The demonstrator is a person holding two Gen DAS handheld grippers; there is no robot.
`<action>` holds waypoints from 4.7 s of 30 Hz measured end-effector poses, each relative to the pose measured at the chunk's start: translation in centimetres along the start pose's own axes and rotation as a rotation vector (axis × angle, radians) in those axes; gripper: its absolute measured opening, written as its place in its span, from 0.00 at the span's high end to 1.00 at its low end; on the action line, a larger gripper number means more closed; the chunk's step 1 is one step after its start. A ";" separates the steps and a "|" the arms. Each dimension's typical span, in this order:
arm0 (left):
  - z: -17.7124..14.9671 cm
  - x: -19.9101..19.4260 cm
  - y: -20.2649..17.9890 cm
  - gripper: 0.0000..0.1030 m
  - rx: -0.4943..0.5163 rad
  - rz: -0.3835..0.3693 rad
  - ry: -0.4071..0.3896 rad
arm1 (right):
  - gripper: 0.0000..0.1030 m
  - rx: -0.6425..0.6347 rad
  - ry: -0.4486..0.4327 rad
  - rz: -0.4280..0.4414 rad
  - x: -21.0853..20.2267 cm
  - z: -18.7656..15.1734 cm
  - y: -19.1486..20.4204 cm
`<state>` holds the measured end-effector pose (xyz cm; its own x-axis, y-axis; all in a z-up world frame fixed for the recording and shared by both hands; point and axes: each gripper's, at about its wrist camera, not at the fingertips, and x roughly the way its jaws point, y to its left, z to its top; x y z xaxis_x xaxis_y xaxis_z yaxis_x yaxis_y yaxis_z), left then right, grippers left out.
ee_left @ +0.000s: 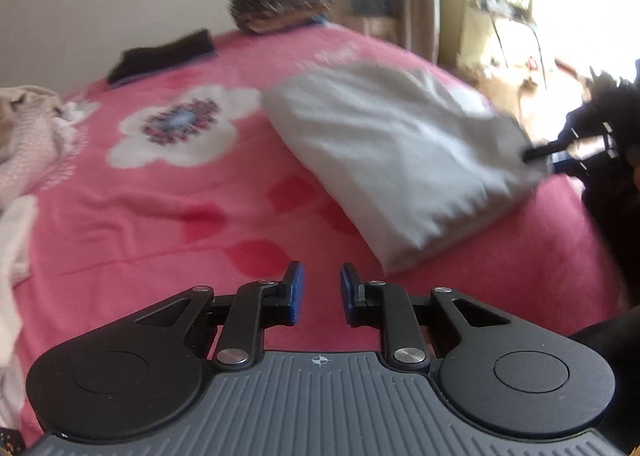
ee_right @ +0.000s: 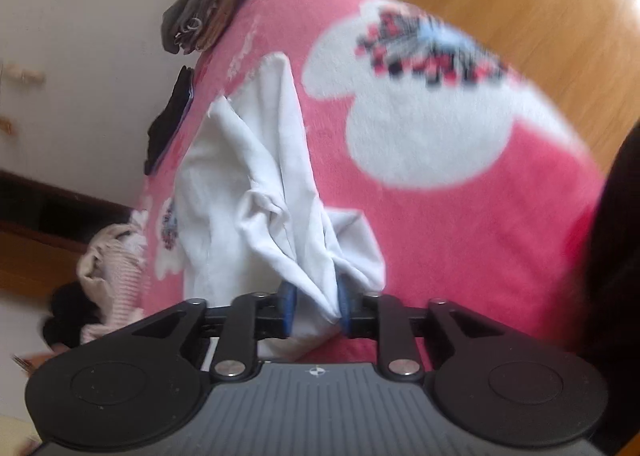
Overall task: Fold clothes
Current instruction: 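Lay the folded edge down on the shirt and open both grippers, then press down on the folded shirt with the right gripper, then smooth the folded shirt edge with the right gripper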
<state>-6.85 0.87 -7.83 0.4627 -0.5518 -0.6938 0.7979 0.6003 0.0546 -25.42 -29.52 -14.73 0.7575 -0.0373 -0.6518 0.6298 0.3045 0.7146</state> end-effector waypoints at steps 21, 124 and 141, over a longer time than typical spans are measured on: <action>1.2 7.0 -4.3 0.81 0.061 -0.169 -0.003 | 0.91 -0.490 -0.141 -0.244 1.5 -0.8 4.1; 0.1 5.7 -4.3 0.53 0.042 -0.140 -0.078 | 0.96 -1.196 0.426 -0.127 12.0 -4.3 15.4; 1.2 8.8 -4.9 0.53 0.096 -0.151 -0.044 | 0.96 -1.111 0.366 -0.169 8.0 -4.2 12.7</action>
<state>-6.15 -7.64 -13.33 0.3496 -0.6579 -0.6671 0.8920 0.4516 0.0221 -12.07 -21.96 -11.90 0.4710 0.0636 -0.8798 0.0856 0.9894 0.1174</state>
